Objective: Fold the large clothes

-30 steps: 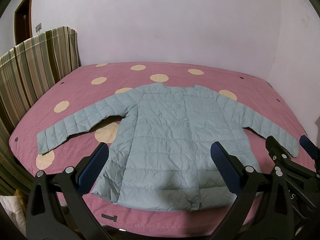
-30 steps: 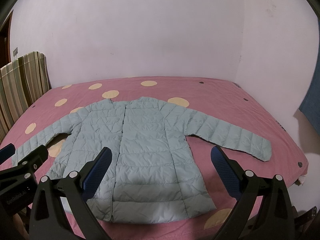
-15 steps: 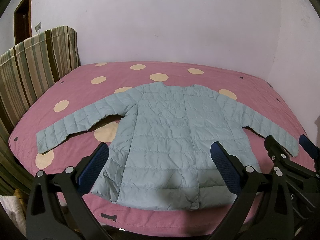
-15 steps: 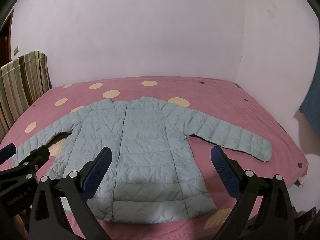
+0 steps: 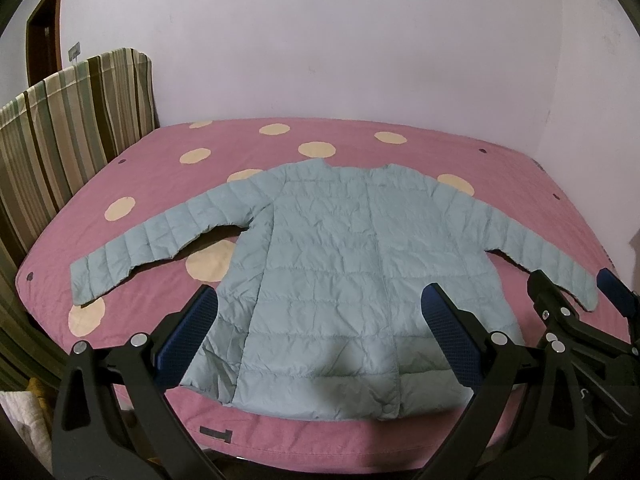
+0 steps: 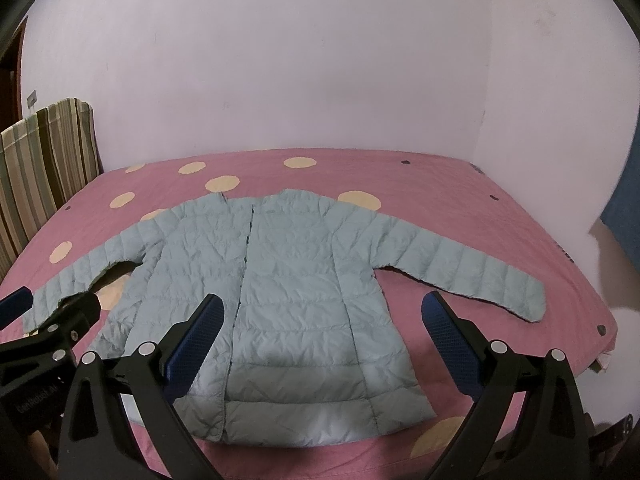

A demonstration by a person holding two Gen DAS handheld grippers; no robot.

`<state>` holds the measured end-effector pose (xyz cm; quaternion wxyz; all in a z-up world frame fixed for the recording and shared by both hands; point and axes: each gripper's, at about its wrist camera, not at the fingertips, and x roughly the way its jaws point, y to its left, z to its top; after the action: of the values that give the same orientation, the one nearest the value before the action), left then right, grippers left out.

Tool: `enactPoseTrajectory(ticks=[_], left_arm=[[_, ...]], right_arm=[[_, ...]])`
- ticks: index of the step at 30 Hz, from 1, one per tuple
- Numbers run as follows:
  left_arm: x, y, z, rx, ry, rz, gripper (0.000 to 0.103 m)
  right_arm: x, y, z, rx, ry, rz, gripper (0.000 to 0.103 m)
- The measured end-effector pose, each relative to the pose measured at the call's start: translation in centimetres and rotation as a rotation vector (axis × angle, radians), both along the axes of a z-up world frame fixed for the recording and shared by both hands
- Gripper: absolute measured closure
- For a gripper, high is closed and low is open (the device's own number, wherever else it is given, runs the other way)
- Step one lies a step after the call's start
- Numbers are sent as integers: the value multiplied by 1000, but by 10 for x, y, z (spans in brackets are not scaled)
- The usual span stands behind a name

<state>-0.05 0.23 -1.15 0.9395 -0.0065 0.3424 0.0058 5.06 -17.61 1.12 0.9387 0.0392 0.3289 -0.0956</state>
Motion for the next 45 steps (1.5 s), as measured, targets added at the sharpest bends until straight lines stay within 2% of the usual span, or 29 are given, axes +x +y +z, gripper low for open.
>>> enactPoseTrajectory(ticks=[4, 8, 13, 19, 24, 26, 28, 31, 34, 38, 45], left_arm=[[2, 0, -8, 4, 18, 3, 2], [21, 6, -19, -3, 51, 26, 2], [48, 40, -42, -30, 79, 106, 2], [91, 106, -87, -41, 176, 249, 2], [117, 167, -124, -93, 202, 401, 2], [123, 188, -137, -123, 214, 445, 2], [125, 205, -149, -157, 229, 474, 2], [125, 228, -164, -193, 252, 521, 2], [121, 241, -174, -170, 260, 551, 2], [121, 243, -180, -97, 252, 562, 2], [128, 242, -184, -84, 253, 569, 2]], right_arm=[[6, 5, -5, 7, 12, 1, 5], [12, -7, -13, 42, 27, -9, 5], [25, -32, -38, 78, 40, -65, 5], [41, -107, -77, 196, 65, -215, 5], [48, -187, -108, 283, 94, -358, 5], [39, -226, -119, 334, 65, -445, 8], [36, -247, -125, 353, 74, -497, 30], [19, -293, -142, 445, 81, -597, 33], [-4, -324, -157, 574, 57, -675, 33], [-21, -333, -178, 696, 42, -707, 33], [-29, -348, -199, 780, -38, -757, 33]])
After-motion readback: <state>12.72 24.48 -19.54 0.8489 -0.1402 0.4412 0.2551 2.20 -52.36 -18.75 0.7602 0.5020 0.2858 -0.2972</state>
